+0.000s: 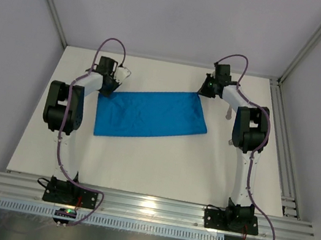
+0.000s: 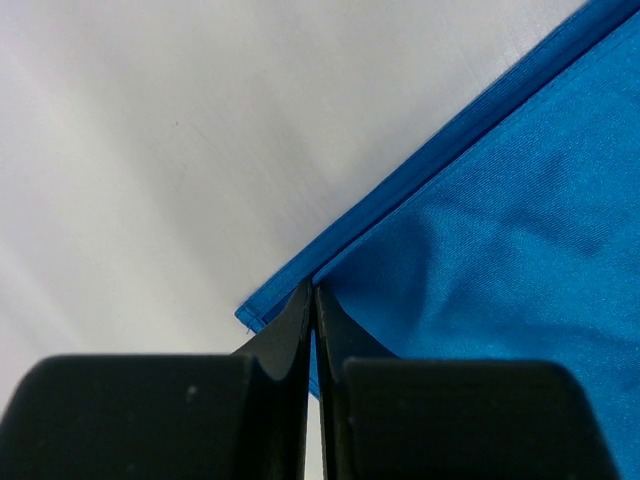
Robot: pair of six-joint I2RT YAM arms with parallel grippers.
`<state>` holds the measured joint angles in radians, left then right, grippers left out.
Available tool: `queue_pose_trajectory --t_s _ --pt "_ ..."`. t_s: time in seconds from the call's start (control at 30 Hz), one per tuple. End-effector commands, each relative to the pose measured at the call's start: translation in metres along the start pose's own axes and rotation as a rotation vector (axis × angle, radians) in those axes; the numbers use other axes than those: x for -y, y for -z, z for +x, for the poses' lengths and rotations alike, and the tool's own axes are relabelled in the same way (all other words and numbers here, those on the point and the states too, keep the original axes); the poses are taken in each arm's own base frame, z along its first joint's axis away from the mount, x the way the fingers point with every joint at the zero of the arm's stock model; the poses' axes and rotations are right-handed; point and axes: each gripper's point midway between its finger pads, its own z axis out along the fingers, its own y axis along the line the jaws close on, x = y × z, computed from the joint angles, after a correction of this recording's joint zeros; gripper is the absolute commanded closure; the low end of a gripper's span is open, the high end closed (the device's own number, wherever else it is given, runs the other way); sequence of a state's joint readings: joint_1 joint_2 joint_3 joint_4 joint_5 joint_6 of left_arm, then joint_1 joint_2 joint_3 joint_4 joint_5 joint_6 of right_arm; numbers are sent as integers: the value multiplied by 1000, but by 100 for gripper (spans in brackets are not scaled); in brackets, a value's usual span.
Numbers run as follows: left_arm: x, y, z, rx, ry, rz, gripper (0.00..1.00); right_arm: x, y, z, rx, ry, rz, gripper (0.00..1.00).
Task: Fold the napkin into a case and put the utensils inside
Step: Fold and flatten the napkin at the center of the board.
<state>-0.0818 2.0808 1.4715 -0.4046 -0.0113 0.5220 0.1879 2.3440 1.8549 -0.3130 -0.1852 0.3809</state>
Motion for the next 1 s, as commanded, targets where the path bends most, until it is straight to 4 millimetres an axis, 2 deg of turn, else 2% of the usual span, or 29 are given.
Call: queue_pose_trajectory --t_s 0.0,0.03,0.07,0.13,0.17,0.2,0.3,0.37,0.4,0.43,0.47,0.5,0.53,0.57,0.6,0.63,0.67,0.7,0.73,0.77,0.83,0.87,0.97 --pt "-13 2 -11 17 27 -33 100 -6 15 -33 100 -1 1 96" --pt "-12 1 -10 12 27 -29 98 -6 14 -32 97 0 1 96" --pt "-12 0 -9 10 25 -28 91 -4 12 -30 91 -1 7 91" --pt "-12 2 -8 7 28 -29 79 -1 11 -30 88 -4 19 74" --pt "-12 3 -9 8 31 -30 70 0 12 -31 91 4 31 67" --pt "-13 6 -11 14 40 -35 64 -1 16 -36 100 11 36 59" --pt "-24 23 -26 60 55 -69 51 -3 29 -52 140 44 55 54" --pt "-28 39 -36 89 76 -76 49 -8 46 -65 172 62 61 53" --pt "-29 46 -40 99 85 -76 49 -5 50 -64 167 78 80 53" --pt "-29 53 -44 110 105 -72 48 -13 65 -71 189 94 75 53" --pt "-27 68 -46 121 114 -57 49 -14 73 -70 190 105 84 53" --pt "-19 77 -48 135 120 -20 50 -5 76 -55 157 122 119 53" --pt "-10 83 -44 131 124 14 52 -6 81 -46 142 133 126 53" --pt "-2 102 -43 148 128 53 54 -1 95 -30 117 135 137 52" --pt "7 109 -38 146 128 80 55 3 100 -20 102 130 145 52" --pt "20 110 -22 112 120 116 57 1 116 -18 110 136 143 49" --pt "28 123 -19 117 109 128 58 14 116 12 48 127 165 48" --pt "42 126 -5 75 102 175 58 18 119 24 23 130 173 48" --pt "57 124 13 26 95 209 59 20 123 36 -6 132 170 48" --pt "65 128 21 5 80 227 60 25 128 56 -50 130 165 48" --pt "83 126 39 -56 47 246 62 23 129 79 -107 118 122 48" --pt "96 121 56 -99 35 267 65 26 130 94 -129 109 112 48" --pt "108 113 71 -137 12 267 67 25 129 118 -172 83 66 48"
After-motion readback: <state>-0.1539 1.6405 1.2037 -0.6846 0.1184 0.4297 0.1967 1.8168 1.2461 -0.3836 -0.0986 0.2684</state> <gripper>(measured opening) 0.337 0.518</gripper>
